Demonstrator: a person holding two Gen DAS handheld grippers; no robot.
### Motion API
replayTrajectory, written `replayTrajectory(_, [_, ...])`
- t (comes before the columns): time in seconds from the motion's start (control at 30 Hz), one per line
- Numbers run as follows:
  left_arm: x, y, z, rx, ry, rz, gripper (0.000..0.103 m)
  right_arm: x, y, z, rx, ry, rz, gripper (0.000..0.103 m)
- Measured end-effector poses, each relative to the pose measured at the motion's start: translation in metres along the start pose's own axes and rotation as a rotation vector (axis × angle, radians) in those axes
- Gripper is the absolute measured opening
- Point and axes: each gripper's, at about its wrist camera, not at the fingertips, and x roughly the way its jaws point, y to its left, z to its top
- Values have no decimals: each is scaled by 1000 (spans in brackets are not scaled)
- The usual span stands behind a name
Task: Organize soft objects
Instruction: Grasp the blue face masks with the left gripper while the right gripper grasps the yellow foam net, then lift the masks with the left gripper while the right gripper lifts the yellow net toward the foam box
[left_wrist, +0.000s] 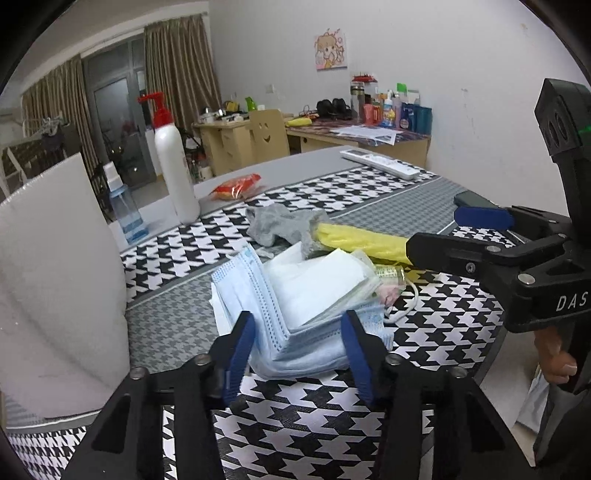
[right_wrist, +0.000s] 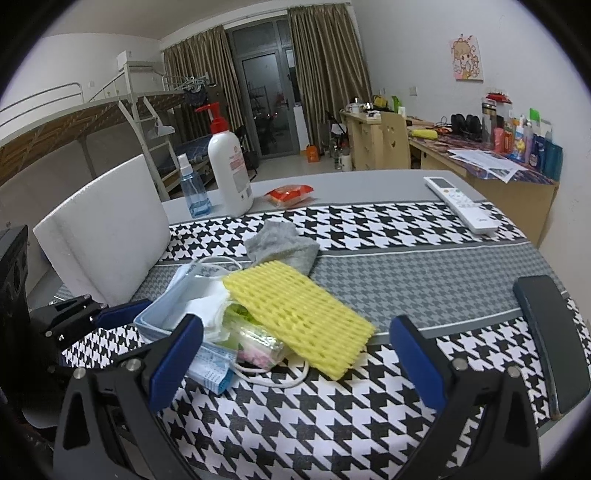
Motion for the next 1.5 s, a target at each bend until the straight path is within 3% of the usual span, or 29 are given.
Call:
replayTrajectory(0.2, [0, 3, -2, -5, 9, -16, 36, 8, -1, 0, -19, 34, -11, 102])
replayTrajectory(0.53, [-8, 6, -6, -15, 3, -34, 30, 23, 1, -1, -44, 82, -46, 99])
replayTrajectory(0.83, [-14, 10, -7, -25, -4, -55, 27, 37, -1, -1, -56, 139, -50, 76])
replayTrajectory(1.07, [-16, 12, -9, -24, -5, -60, 25, 43, 2, 2, -58, 165, -22, 42])
replayTrajectory(1.23, [-18, 16, -10, -31, -10, -60, 25, 38, 0, 3, -37, 168, -10, 33])
replayTrajectory(1.37, [-19, 16, -10, -35, -12, -63, 21, 33, -1, 4, -31, 164, -13, 17])
replayTrajectory(1.5, [-26, 18, -10, -38, -28, -63, 19, 31, -4, 3, -10, 166, -34, 15])
